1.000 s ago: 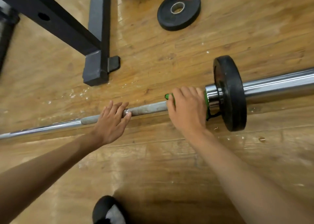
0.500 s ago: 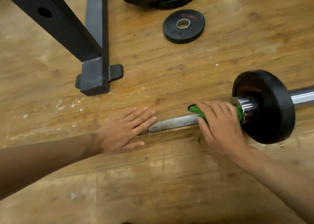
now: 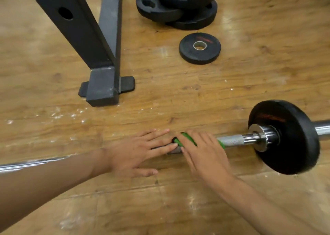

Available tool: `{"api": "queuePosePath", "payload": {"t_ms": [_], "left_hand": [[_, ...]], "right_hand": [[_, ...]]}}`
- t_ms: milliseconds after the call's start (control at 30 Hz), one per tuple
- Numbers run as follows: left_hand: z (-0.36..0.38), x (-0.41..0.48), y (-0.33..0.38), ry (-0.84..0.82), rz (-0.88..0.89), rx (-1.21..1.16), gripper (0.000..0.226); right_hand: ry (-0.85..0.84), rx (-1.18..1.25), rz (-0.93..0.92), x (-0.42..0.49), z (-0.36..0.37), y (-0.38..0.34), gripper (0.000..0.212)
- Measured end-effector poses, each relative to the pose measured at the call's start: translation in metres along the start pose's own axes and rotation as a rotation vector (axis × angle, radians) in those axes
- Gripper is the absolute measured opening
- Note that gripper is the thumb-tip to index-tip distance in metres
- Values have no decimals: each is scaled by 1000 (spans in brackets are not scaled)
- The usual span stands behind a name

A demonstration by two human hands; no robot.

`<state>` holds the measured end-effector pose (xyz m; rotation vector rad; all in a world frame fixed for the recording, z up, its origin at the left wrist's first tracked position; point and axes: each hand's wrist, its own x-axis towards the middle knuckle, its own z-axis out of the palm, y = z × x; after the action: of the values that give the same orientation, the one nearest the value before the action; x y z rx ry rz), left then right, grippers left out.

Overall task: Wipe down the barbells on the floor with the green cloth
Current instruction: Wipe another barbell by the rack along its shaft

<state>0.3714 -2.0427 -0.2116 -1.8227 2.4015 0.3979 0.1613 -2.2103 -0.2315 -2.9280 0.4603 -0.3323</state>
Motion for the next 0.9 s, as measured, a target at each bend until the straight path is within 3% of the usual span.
{"api": "queuePosePath", "payload": {"t_ms": [67,167,267,300,367,433,467,600,700,767,900], "left_hand": [[-2,0,-4,-13,-10,-25,82],[1,-1,-7,7,-45,6,85],[-2,2,-10,8,-50,8,87],[-2,2,-11,5,-61,4,88],[-4,3,-12,-7,-79,-4,89],[-6,4,-15,2,-75,-7,91],[-6,4,-16,7,-73,-6,91],[-5,5,-21,-5,-83,-5,93],[-7,9,-24,-23,-84,-10,96],[-10,10,-25,-41,-90,-31,96],[-12,10,-28,-58,-83,-40,95]], "right_hand": [[16,-6,29,-4,-3,25,41],[169,20,359,-20,-14,61,44],[208,53,564,-3,1,25,42],[188,76,526,7,7,5,42],[122,98,275,19,12,-19,41],[87,74,70,19,10,-7,38],[90,57,54,15,8,9,37],[196,-5,422,-4,-4,67,44],[228,6,673,10,4,43,30],[235,36,605,25,10,7,27],[78,49,117,25,11,-2,37]]}}
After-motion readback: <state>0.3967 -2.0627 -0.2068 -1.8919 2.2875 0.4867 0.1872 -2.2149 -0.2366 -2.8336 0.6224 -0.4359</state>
